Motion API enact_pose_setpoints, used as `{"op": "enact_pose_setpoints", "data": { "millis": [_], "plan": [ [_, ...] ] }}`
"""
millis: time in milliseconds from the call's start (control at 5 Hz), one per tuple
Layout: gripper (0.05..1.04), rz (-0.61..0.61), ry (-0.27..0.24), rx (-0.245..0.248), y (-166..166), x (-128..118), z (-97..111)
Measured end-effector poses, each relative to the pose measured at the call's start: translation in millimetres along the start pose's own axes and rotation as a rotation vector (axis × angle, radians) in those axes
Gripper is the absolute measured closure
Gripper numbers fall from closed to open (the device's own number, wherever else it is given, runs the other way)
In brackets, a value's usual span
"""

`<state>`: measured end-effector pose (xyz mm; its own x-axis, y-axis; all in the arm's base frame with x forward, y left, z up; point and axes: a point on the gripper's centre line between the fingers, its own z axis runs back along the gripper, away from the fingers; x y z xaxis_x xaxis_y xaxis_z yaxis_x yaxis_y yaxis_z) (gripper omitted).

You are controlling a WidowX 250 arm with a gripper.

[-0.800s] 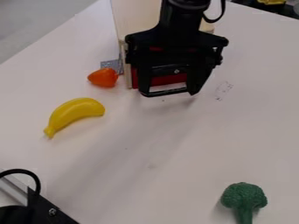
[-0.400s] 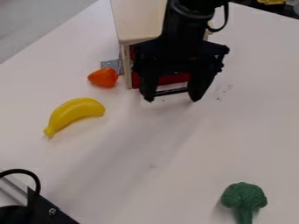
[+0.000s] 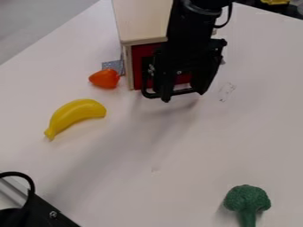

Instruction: Opens the drawer

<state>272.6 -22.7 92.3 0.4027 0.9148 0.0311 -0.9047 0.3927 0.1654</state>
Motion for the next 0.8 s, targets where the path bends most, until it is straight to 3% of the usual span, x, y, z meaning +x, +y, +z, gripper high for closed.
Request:
{"op": "enact_pose_setpoints", "data": {
  "millis": [200, 400, 600, 800],
  "plan": [
    [0.085, 0.150, 0.024, -0.054, -5, 9, -2],
    [0.085, 0.281, 0.039, -0.101, -5, 13, -17],
    [0.085, 0.333, -0.025, -0.179, -5, 17, -36],
    [0.085, 0.357, -0.058, -0.230, -13, 24, -52]
  ]
}}
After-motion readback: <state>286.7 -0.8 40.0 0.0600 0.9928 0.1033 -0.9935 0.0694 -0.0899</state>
